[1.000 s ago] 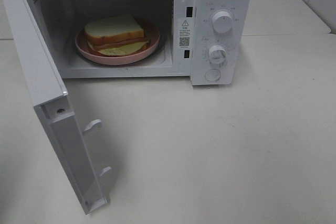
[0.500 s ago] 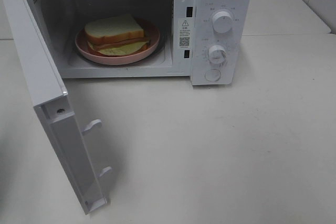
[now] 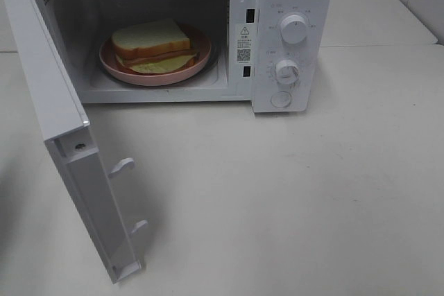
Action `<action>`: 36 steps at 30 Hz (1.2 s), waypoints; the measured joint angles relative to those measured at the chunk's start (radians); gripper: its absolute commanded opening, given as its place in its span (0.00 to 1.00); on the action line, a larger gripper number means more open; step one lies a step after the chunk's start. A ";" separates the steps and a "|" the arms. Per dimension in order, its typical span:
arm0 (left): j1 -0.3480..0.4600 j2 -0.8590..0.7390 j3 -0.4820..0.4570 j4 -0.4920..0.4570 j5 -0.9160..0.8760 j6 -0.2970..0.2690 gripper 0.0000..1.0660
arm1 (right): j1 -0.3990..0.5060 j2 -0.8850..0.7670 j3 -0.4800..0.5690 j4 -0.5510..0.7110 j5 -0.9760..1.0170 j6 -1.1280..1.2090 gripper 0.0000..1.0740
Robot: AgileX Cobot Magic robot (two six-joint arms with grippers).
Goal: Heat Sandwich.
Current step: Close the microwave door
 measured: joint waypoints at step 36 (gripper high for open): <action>-0.304 0.533 -0.147 0.291 -0.437 -0.186 0.00 | 0.000 0.000 0.000 0.000 0.000 0.000 0.71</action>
